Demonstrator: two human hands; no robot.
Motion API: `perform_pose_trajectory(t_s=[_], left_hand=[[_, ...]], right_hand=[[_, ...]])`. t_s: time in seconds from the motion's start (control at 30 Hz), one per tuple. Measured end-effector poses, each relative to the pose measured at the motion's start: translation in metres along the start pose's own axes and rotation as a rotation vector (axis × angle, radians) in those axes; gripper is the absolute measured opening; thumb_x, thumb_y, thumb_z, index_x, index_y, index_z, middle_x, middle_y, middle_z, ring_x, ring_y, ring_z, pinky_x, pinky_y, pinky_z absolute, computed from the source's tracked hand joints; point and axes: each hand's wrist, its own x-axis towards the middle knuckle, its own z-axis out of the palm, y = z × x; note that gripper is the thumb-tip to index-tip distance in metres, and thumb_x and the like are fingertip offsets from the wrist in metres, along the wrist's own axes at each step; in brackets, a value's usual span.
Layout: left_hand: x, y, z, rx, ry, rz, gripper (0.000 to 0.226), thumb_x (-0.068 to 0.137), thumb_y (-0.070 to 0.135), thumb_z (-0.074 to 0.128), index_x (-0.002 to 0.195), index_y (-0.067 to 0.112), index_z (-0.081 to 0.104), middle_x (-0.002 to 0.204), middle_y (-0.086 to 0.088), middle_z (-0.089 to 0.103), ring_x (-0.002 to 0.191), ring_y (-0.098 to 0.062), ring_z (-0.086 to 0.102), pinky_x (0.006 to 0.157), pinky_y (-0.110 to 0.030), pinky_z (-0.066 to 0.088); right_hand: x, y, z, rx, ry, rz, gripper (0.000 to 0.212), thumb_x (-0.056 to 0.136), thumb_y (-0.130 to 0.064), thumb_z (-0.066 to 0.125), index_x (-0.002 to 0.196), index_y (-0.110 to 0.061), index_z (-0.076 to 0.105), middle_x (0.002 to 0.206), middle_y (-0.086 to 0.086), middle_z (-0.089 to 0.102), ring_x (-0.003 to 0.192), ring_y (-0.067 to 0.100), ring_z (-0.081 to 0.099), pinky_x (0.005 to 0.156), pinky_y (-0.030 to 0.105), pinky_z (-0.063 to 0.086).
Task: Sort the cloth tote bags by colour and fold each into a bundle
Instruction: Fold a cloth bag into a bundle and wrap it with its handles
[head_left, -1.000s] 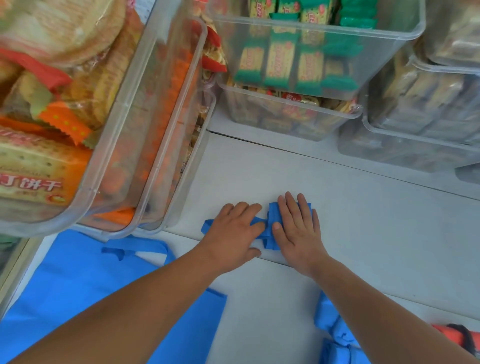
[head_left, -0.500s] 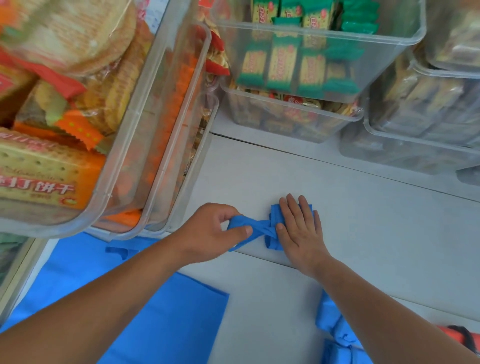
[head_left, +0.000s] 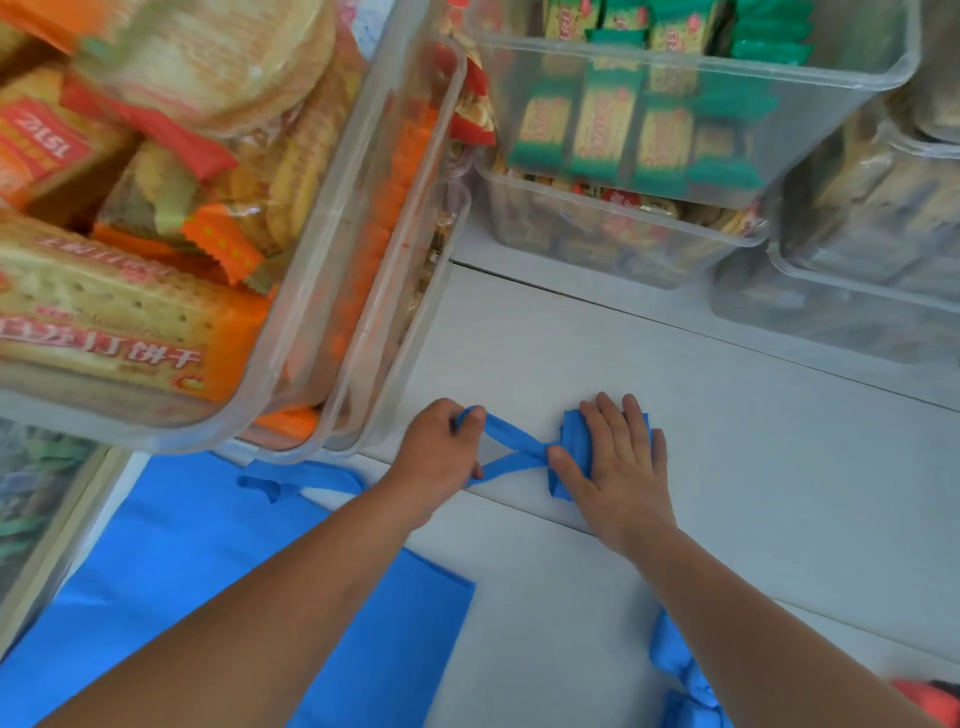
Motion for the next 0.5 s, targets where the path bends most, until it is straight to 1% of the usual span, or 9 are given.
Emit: perform_pose_trajectory(t_s=[0.07, 0.1, 0.17, 0.2, 0.27, 0.33, 0.37, 0.43, 0.5], left_hand=[[0.012, -0.004, 0.010, 0.108, 0.051, -0.017, 0.033, 0.103, 0.040, 0.050, 0.085, 0.013, 0.051, 0.075, -0.005, 0.063, 0.055, -0.013, 0.070, 0.048, -0.028, 0.048], [0.018, -0.004, 0.012, 0.169, 0.076, -0.022, 0.034, 0.103, 0.040, 0.051, 0.081, 0.014, 0.050, 0.075, -0.004, 0.063, 0.056, -0.016, 0.071, 0.048, -0.029, 0.050], [0.030, -0.005, 0.013, 0.250, 0.114, -0.004, 0.031, 0.099, 0.039, 0.058, 0.078, 0.017, 0.050, 0.072, 0.000, 0.063, 0.053, -0.016, 0.071, 0.056, -0.034, 0.056], [0.033, -0.004, 0.013, 0.243, 0.132, 0.005, 0.025, 0.095, 0.039, 0.063, 0.081, 0.021, 0.052, 0.074, 0.003, 0.064, 0.051, -0.015, 0.070, 0.059, -0.035, 0.058], [0.038, -0.004, 0.009, 0.231, 0.177, 0.022, 0.022, 0.088, 0.041, 0.071, 0.089, 0.028, 0.053, 0.083, 0.007, 0.067, 0.059, -0.015, 0.071, 0.064, -0.035, 0.060], [0.042, -0.007, 0.003, 0.267, 0.187, 0.043, 0.024, 0.085, 0.042, 0.074, 0.093, 0.030, 0.055, 0.093, 0.007, 0.067, 0.078, -0.015, 0.068, 0.072, -0.036, 0.060], [0.042, -0.008, 0.000, 0.279, 0.193, 0.056, 0.024, 0.085, 0.041, 0.075, 0.096, 0.029, 0.057, 0.098, 0.005, 0.067, 0.085, -0.015, 0.066, 0.076, -0.036, 0.059], [0.036, -0.009, -0.006, 0.346, 0.228, 0.145, 0.033, 0.085, 0.039, 0.077, 0.107, 0.025, 0.058, 0.110, 0.004, 0.061, 0.095, -0.015, 0.062, 0.080, -0.036, 0.056], [0.023, -0.010, -0.010, 0.448, 0.263, 0.405, 0.037, 0.085, 0.030, 0.077, 0.114, 0.020, 0.056, 0.119, 0.004, 0.054, 0.100, -0.014, 0.056, 0.080, -0.033, 0.053]], right_hand=[[0.001, -0.009, 0.005, -0.085, 0.036, 0.045, 0.067, 0.101, -0.063, 0.023, 0.159, -0.031, 0.013, 0.168, -0.013, 0.000, 0.152, 0.012, -0.022, 0.124, 0.048, -0.009], [0.002, -0.015, 0.009, -0.119, 0.049, 0.077, 0.065, 0.102, -0.060, 0.022, 0.158, -0.029, 0.014, 0.168, -0.011, 0.000, 0.153, 0.015, -0.022, 0.124, 0.051, -0.009], [0.005, -0.024, 0.015, -0.145, 0.076, 0.125, 0.060, 0.104, -0.053, 0.026, 0.157, -0.027, 0.016, 0.167, -0.008, 0.002, 0.153, 0.020, -0.020, 0.122, 0.057, -0.008], [0.007, -0.027, 0.017, -0.142, 0.092, 0.137, 0.059, 0.104, -0.051, 0.028, 0.157, -0.027, 0.018, 0.167, -0.007, 0.002, 0.154, 0.021, -0.019, 0.121, 0.058, -0.008], [0.007, -0.026, 0.021, -0.124, 0.116, 0.142, 0.063, 0.101, -0.059, 0.030, 0.155, -0.027, 0.020, 0.167, -0.006, 0.003, 0.154, 0.021, -0.018, 0.121, 0.057, -0.008], [0.005, -0.025, 0.023, -0.117, 0.148, 0.143, 0.077, 0.093, -0.077, 0.029, 0.152, -0.029, 0.021, 0.165, -0.007, 0.008, 0.154, 0.021, -0.014, 0.120, 0.054, -0.009], [0.004, -0.024, 0.024, -0.123, 0.167, 0.144, 0.080, 0.090, -0.082, 0.028, 0.151, -0.030, 0.022, 0.165, -0.008, 0.010, 0.154, 0.021, -0.013, 0.120, 0.054, -0.007], [0.006, -0.026, 0.027, -0.128, 0.194, 0.157, 0.076, 0.091, -0.080, 0.031, 0.148, -0.031, 0.027, 0.163, -0.008, 0.015, 0.155, 0.022, -0.011, 0.122, 0.056, -0.001], [0.009, -0.029, 0.027, -0.122, 0.196, 0.183, 0.070, 0.092, -0.077, 0.034, 0.145, -0.031, 0.030, 0.162, -0.008, 0.017, 0.154, 0.022, -0.010, 0.122, 0.058, 0.003]])
